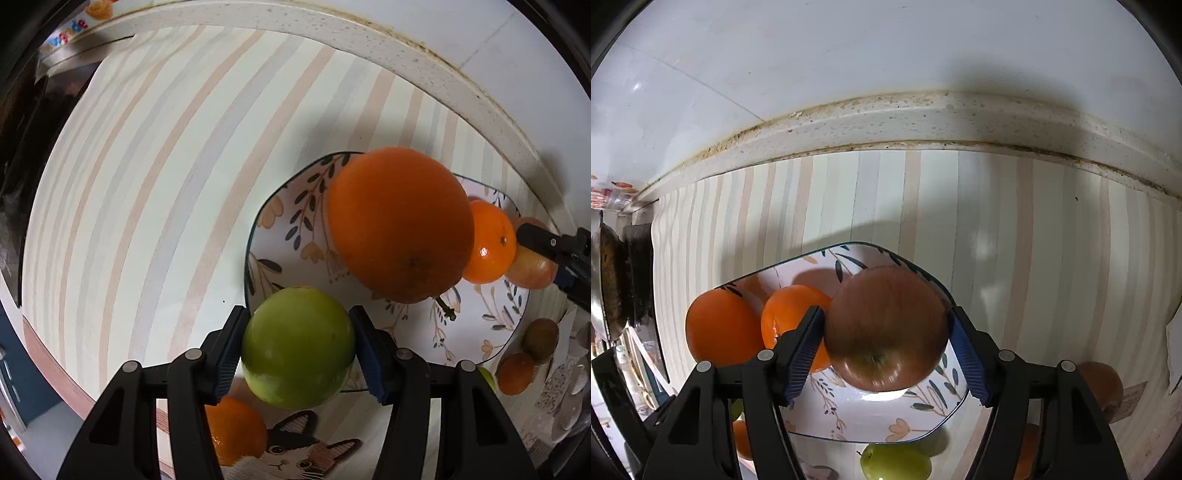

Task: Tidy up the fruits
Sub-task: 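Place the green apple and red apple onto the floral plate, then move both tools toward the orange and the other green apple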

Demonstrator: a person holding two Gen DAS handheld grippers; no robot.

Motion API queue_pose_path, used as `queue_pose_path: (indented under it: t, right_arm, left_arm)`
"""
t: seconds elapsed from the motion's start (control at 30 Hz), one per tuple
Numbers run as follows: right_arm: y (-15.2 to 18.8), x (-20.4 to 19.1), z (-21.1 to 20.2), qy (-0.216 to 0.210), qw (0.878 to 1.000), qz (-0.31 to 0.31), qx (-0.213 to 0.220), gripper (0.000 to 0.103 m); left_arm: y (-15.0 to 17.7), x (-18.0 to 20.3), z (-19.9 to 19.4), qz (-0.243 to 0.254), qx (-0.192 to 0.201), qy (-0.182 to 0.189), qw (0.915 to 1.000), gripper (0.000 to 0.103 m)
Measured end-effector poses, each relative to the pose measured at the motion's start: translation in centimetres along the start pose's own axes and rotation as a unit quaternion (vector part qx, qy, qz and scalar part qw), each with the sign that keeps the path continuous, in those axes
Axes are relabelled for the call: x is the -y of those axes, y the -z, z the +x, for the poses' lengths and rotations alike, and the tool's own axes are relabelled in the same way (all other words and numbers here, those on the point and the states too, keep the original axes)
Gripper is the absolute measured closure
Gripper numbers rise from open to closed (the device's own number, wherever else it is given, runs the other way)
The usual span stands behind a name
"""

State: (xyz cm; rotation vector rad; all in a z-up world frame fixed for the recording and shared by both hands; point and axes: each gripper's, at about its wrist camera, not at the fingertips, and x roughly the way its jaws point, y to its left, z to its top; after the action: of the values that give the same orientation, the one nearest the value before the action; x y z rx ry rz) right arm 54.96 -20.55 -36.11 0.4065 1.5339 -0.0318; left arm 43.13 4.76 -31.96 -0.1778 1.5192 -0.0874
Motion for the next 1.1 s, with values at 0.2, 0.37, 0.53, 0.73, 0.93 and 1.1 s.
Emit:
queue_pose_path:
  t: [0.2, 0.37, 0.53, 0.73, 0.93, 1.1]
  right_arm:
    - [0.4, 0.1, -2.0, -0.003, 1.000, -0.008, 0.011, 0.010]
    - [3.3, -0.6, -4.1, 0.004, 0.999, -0.040, 0.024, 0.010]
    - [7.5, -1.8, -5.6, 0.011, 0.997, -0.075, 0.033, 0.010]
    - [12.3, -2.9, -7.8, 0.023, 0.991, -0.113, 0.060, 0.010]
    - [16.4, -3.8, -11.1, 0.036, 0.984, -0.144, 0.096, 0.010]
    - [18.3, -4.4, -13.6, 0.028, 0.981, -0.157, 0.115, 0.010]
  left_arm:
    - [0.9, -1.2, -2.4, -0.005, 0.027, 0.014, 0.9995, 0.019]
    - [2.3, -1.6, -4.7, -0.005, 0.043, 0.026, 0.9987, 0.019]
    - [3.9, -1.8, -7.1, 0.003, 0.060, 0.026, 0.9979, 0.019]
    - [6.2, -0.3, -9.7, 0.019, 0.090, 0.013, 0.9957, 0.019]
    - [8.7, 0.4, -12.0, 0.031, 0.102, -0.017, 0.9941, 0.019]
    - [10.8, 0.6, -14.5, 0.038, 0.127, -0.013, 0.9911, 0.019]
